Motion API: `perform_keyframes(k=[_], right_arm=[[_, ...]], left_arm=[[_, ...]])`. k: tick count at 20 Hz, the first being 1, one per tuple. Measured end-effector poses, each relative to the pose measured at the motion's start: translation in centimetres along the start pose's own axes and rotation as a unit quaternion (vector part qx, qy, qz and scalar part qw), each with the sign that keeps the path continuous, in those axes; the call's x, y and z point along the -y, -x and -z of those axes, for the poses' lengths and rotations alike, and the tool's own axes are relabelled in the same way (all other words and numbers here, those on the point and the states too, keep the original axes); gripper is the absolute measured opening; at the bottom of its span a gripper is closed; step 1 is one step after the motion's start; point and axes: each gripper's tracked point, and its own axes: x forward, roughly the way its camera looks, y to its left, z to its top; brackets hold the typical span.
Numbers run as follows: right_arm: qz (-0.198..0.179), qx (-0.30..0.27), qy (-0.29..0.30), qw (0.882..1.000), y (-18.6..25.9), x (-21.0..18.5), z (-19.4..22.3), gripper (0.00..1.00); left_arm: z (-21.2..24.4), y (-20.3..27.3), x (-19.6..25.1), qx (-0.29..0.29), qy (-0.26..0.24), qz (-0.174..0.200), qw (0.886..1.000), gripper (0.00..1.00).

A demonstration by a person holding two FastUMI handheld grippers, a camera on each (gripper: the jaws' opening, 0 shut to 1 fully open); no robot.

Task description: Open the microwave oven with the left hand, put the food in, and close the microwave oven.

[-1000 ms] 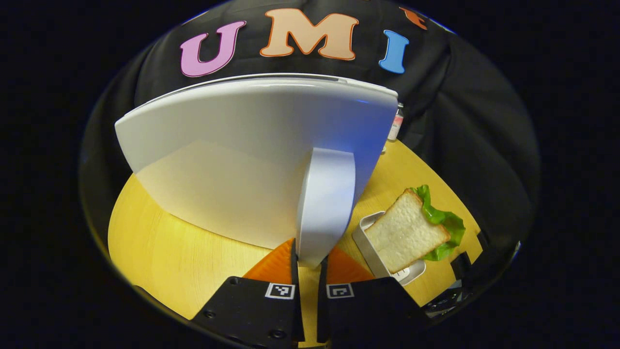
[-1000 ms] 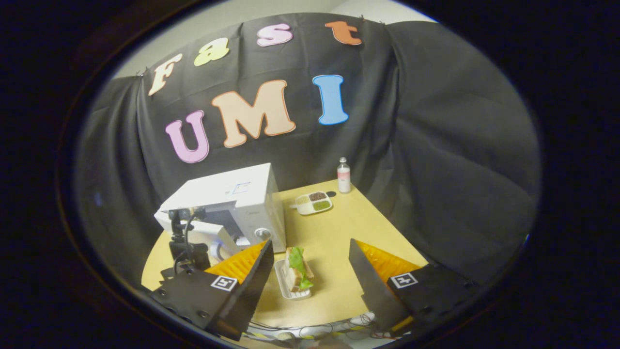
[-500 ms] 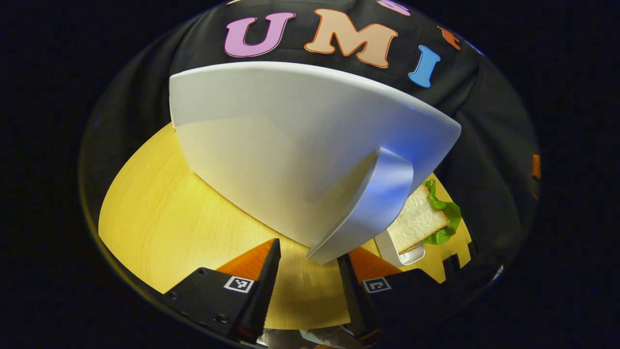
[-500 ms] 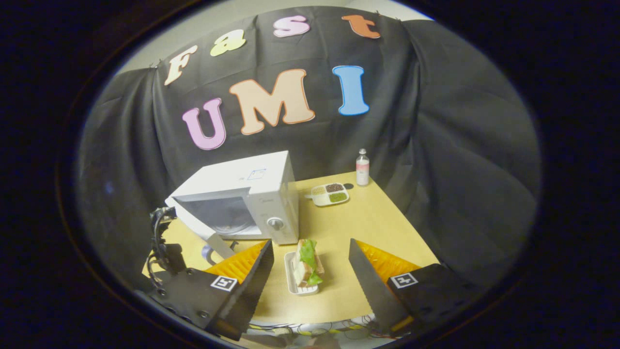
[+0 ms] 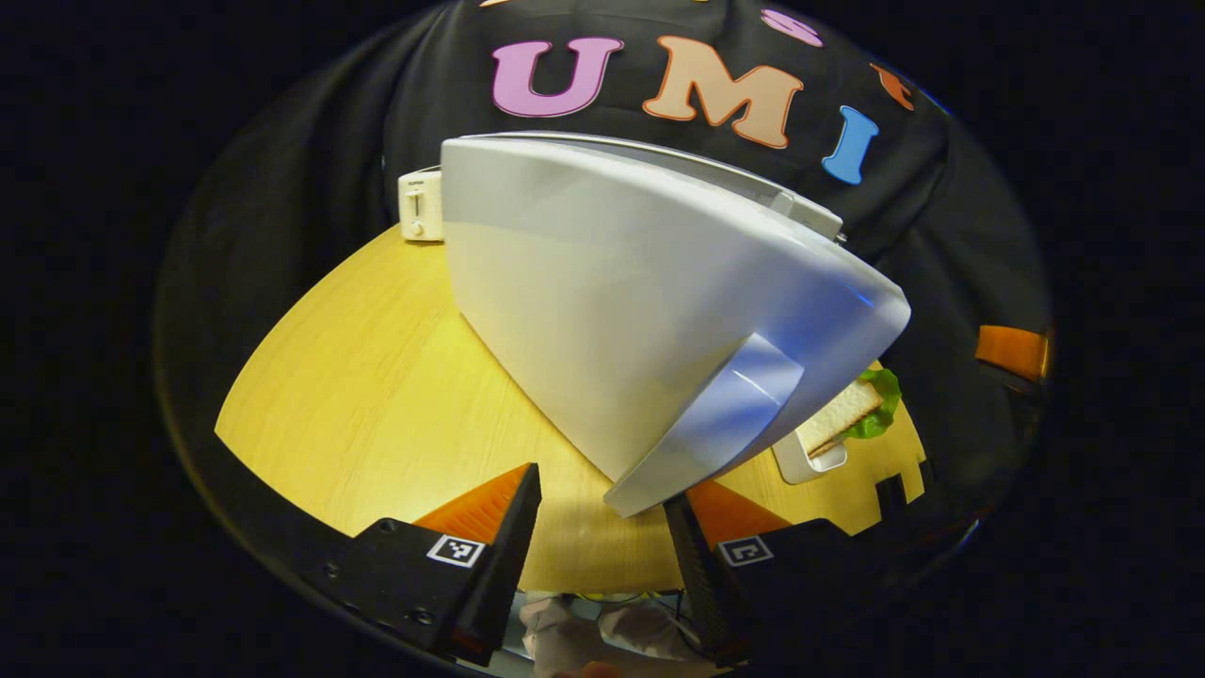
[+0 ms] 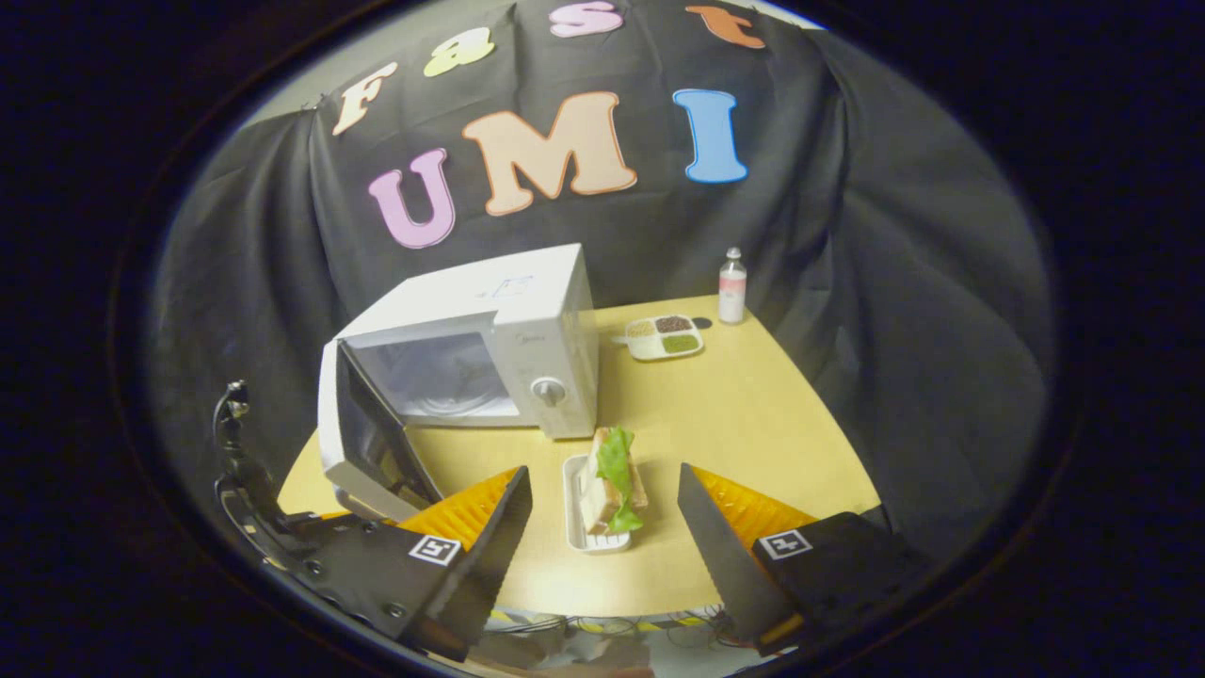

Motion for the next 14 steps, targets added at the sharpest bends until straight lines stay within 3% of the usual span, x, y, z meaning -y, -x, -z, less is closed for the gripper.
perform_keyframes(k=[8,14], right_arm=[[-0.024,-0.088,0.008,0.996,-4.8,0.4,2.8,0.93],[-0.044,-0.181,0.018,0.982,-8.2,0.5,6.7,0.99]], left_arm=[[1.7,6.2,-8.0,0.01,0.073,-0.101,0.992,0.75],[3.5,10.5,-15.1,0.024,0.13,-0.202,0.971,0.75]])
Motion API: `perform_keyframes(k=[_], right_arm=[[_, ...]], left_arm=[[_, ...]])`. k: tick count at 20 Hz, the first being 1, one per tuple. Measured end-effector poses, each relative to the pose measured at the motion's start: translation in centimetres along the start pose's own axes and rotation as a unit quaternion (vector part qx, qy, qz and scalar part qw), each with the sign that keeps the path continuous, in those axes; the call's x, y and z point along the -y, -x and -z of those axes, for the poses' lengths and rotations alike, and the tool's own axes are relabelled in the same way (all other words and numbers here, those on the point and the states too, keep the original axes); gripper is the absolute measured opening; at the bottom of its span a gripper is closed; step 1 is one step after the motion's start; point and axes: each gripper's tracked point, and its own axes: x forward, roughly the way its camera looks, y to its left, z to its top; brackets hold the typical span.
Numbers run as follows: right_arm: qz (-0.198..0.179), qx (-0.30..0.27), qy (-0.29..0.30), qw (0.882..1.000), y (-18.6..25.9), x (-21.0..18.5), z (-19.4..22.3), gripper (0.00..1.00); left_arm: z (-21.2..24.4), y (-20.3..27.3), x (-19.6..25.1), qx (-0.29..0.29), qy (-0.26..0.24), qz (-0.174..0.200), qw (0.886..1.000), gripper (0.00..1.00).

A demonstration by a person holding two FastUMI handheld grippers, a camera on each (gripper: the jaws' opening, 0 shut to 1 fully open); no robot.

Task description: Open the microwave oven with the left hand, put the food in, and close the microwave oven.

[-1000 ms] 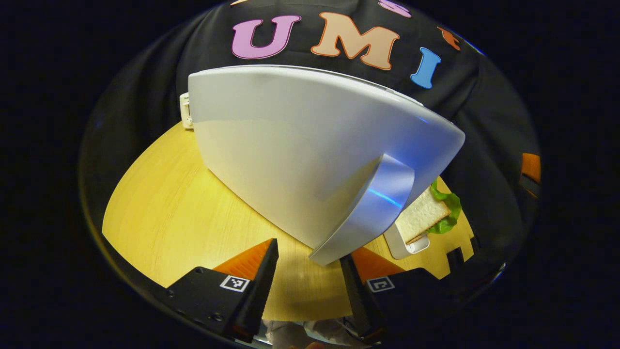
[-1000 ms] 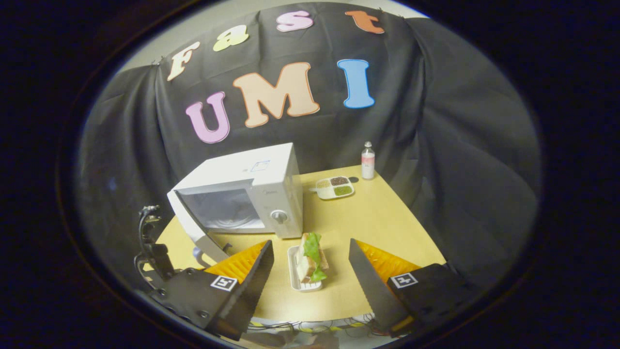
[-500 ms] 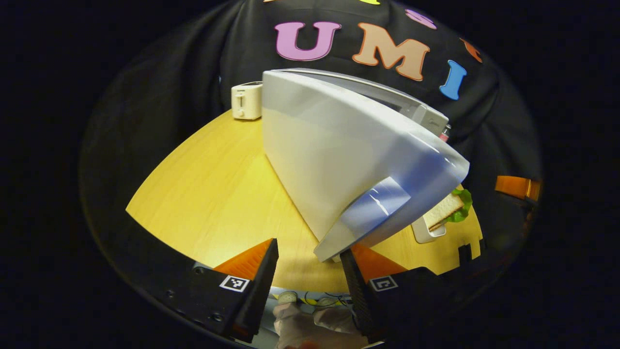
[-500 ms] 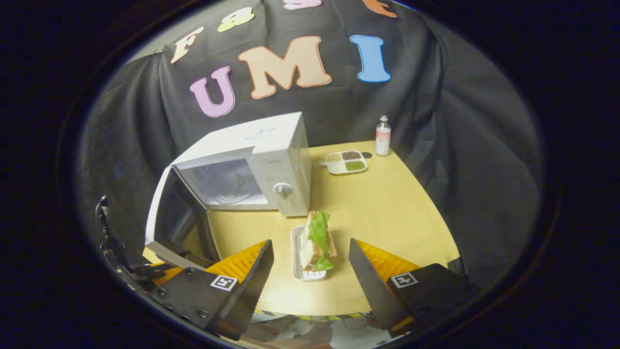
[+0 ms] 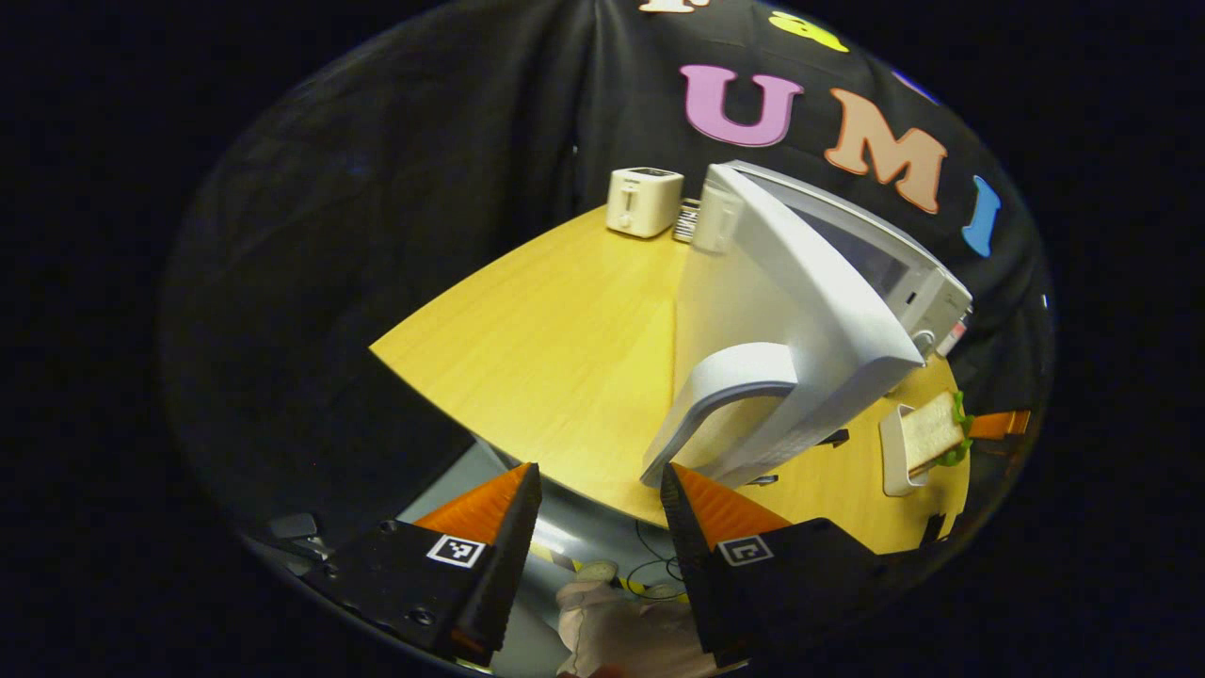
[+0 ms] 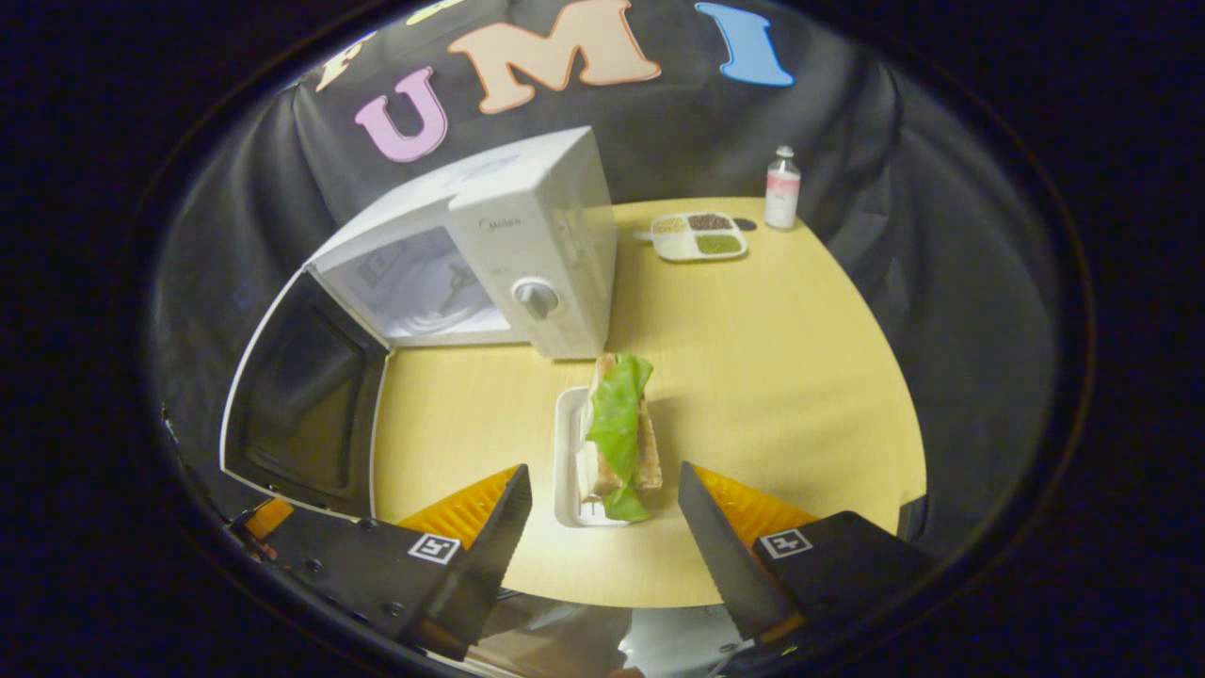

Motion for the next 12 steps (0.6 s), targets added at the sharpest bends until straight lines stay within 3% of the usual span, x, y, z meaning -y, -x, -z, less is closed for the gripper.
perform_keyframes(k=[4,7,10,12], right_arm=[[0.002,-0.034,0.008,0.999,-1.9,0.5,0.7,0.99],[0.004,-0.054,0.006,0.999,-3.3,1.0,0.5,0.99],[-0.001,-0.067,-0.006,0.998,-4.6,1.3,0.1,0.99],[-0.008,-0.073,-0.014,0.997,-5.1,1.1,-0.1,0.94]], left_arm=[[-1.6,2.3,-5.4,0.03,0.071,-0.061,0.995,0.75],[-4.7,5.4,-8.5,0.08,0.129,-0.097,0.984,0.75],[-8.5,7.6,-10.5,0.142,0.155,-0.126,0.97,0.75],[-10.9,8.8,-11.4,0.179,0.15,-0.14,0.962,0.74]])
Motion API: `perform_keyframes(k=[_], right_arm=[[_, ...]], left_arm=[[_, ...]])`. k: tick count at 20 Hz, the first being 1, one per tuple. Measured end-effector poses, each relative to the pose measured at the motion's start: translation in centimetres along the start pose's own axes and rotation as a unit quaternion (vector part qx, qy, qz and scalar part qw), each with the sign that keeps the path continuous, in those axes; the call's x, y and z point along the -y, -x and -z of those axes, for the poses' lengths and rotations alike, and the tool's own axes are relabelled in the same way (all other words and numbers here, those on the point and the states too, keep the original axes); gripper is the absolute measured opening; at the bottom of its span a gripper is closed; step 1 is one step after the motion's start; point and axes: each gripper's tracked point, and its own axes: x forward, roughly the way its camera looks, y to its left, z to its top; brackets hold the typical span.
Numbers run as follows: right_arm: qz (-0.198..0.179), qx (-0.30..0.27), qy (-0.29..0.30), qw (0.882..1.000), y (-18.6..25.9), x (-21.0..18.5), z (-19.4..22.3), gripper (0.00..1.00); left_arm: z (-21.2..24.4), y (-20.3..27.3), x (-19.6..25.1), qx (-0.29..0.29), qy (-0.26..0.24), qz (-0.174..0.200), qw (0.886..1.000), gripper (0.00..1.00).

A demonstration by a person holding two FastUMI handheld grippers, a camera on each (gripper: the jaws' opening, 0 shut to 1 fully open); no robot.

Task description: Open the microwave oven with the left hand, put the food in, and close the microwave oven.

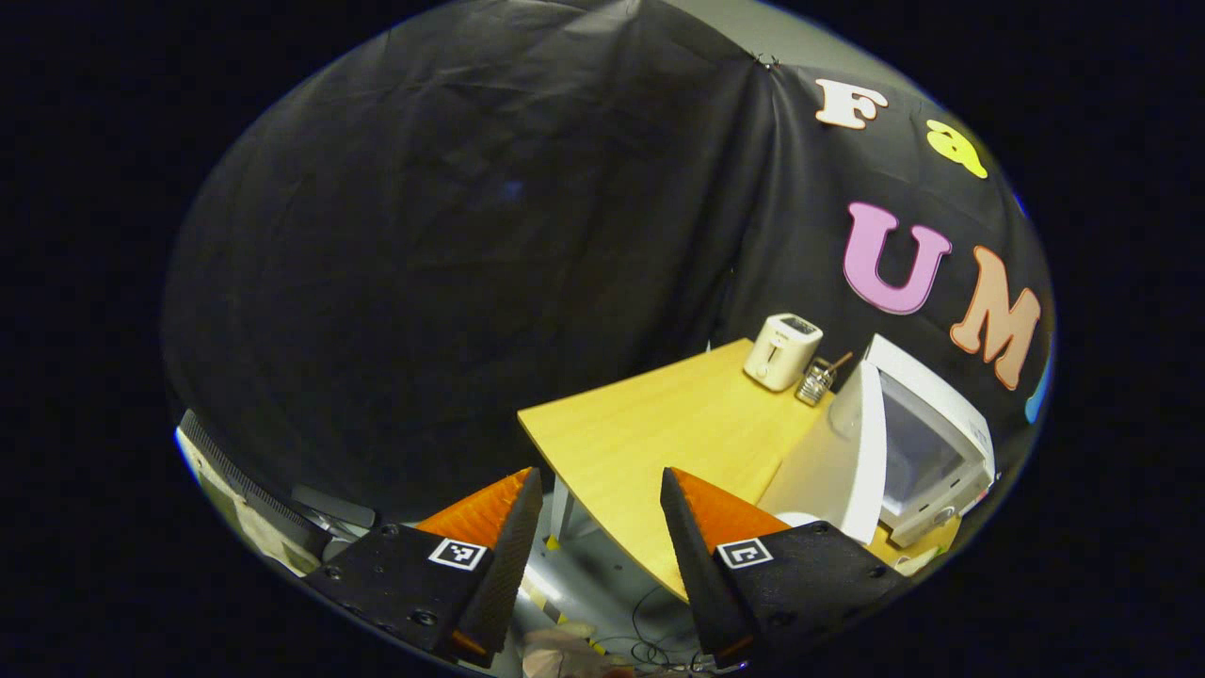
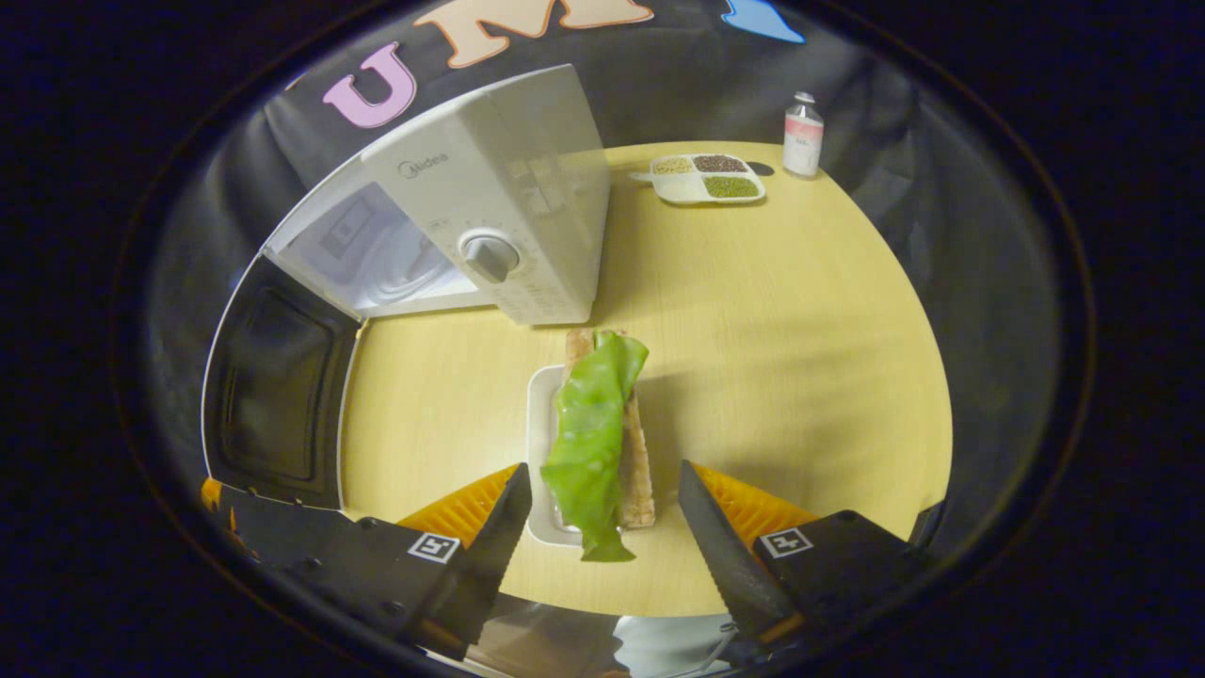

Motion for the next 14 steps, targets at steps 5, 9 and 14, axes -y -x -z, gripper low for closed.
perform_keyframes(k=[5,9,14], right_arm=[[-0.005,-0.02,-0.002,1.0,-1.0,-0.6,0.0,0.7],[0.004,-0.032,0.003,0.999,-1.6,-0.4,0.4,0.49],[0.009,-0.011,-0.027,1.0,-0.1,-0.9,-0.2,0.4]], left_arm=[[-3.8,0.1,2.3,0.064,-0.001,0.012,0.998,0.74],[-4.5,-0.3,5.0,0.073,-0.004,0.048,0.996,0.74],[-4.2,-1.5,6.9,0.062,-0.023,0.087,0.994,0.74]])
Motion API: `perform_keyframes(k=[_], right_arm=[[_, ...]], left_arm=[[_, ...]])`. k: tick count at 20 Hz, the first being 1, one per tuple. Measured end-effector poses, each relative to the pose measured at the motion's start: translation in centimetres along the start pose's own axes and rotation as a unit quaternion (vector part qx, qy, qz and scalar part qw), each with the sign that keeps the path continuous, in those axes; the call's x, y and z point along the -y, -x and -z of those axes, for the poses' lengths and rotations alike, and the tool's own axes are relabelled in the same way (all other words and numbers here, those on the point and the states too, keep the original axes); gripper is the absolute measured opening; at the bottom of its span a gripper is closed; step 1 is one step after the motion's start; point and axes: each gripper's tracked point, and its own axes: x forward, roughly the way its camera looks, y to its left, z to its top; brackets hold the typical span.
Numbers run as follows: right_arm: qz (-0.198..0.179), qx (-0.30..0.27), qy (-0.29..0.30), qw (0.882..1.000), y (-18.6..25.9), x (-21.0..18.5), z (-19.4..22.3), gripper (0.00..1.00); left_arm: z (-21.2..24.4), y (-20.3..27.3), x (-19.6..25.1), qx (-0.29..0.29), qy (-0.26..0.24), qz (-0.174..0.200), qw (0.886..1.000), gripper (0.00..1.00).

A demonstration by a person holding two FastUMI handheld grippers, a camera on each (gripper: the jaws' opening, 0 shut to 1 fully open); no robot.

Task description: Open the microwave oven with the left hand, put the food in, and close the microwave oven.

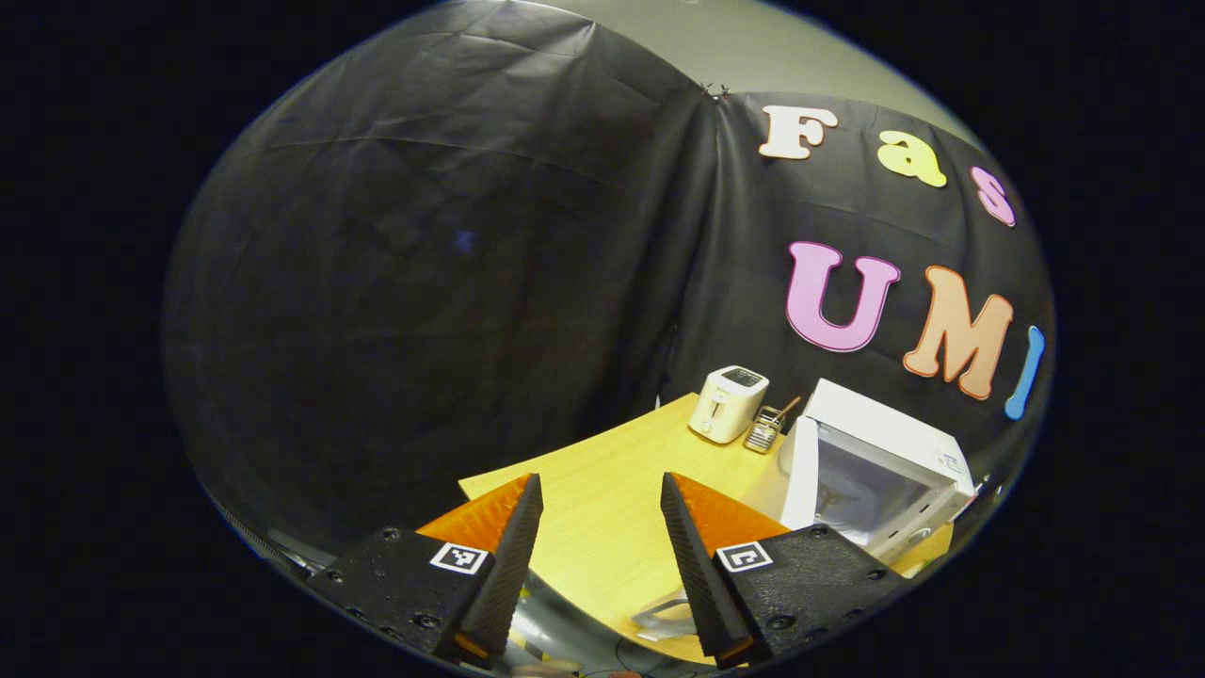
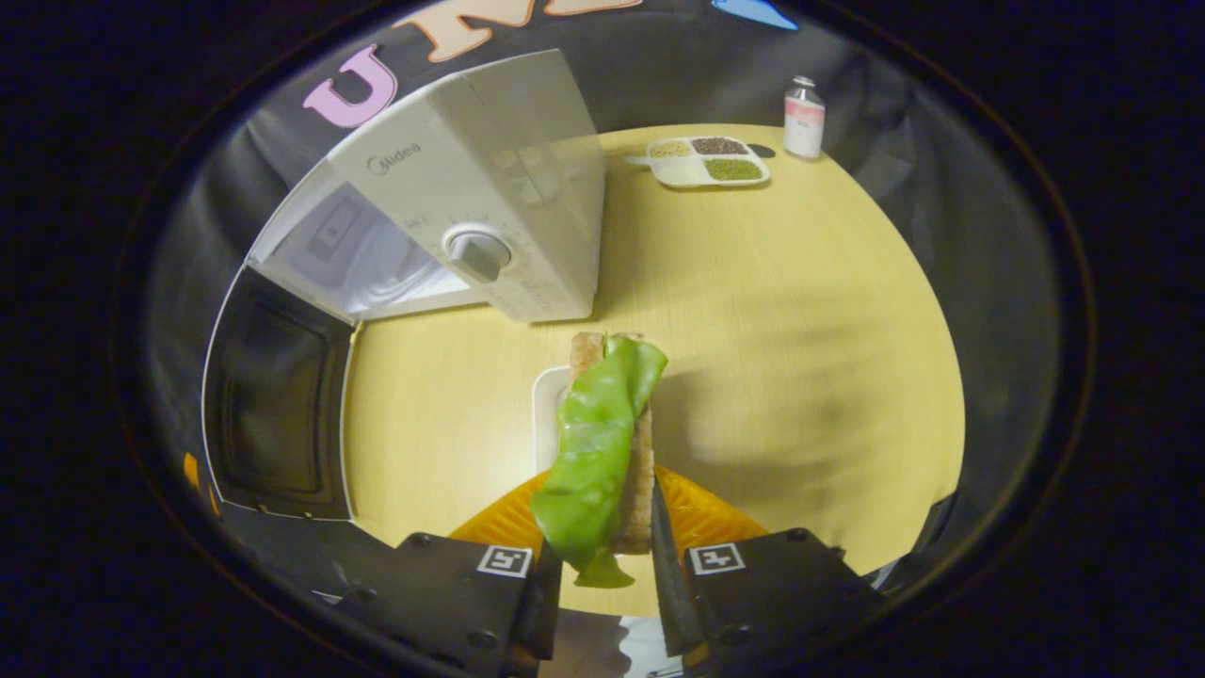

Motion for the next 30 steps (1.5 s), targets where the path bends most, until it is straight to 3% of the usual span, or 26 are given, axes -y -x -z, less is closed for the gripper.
perform_keyframes(k=[8,10,14,15,17,18,20,22,23,27,30], right_arm=[[-0.005,0.051,-0.053,0.997,4.6,-1.6,-0.4,0.4],[-0.015,0.07,-0.073,0.995,6.1,-2.9,-0.8,0.46],[-0.067,0.099,-0.114,0.986,8.2,-6.6,-0.9,0.46],[-0.08,0.103,-0.123,0.984,8.3,-7.5,-0.9,0.4],[-0.111,0.106,-0.151,0.977,8.3,-9.6,-0.2,0.39],[-0.131,0.106,-0.169,0.971,8.1,-11.1,0.1,0.46],[-0.174,0.107,-0.204,0.957,7.4,-14.0,0.5,0.4],[-0.216,0.11,-0.238,0.941,6.7,-16.9,0.7,0.4],[-0.232,0.113,-0.25,0.933,6.4,-18.2,0.5,0.46],[-0.264,0.142,-0.274,0.914,3.5,-22.4,-1.2,0.46],[-0.308,0.18,-0.313,0.88,2.1,-25.6,-4.8,0.45]], left_arm=[[0.1,-2.8,2.2,-0.016,-0.011,0.066,0.998,0.74],[0.3,-3.7,2.7,-0.021,-0.013,0.083,0.996,0.74],[0.6,-5.0,4.0,-0.03,-0.016,0.117,0.993,0.74],[0.8,-5.4,4.3,-0.034,-0.018,0.125,0.991,0.73],[1.2,-5.9,4.7,-0.043,-0.02,0.141,0.989,0.73],[1.3,-6.2,4.9,-0.047,-0.022,0.146,0.988,0.74],[1.4,-6.8,5.0,-0.049,-0.028,0.153,0.987,0.74],[1.5,-7.0,5.2,-0.053,-0.033,0.162,0.985,0.74],[1.6,-7.3,5.2,-0.054,-0.034,0.164,0.984,0.74],[1.7,-7.6,5.4,-0.059,-0.04,0.174,0.982,0.74],[2.1,-8.3,5.5,-0.065,-0.045,0.18,0.98,0.74]])
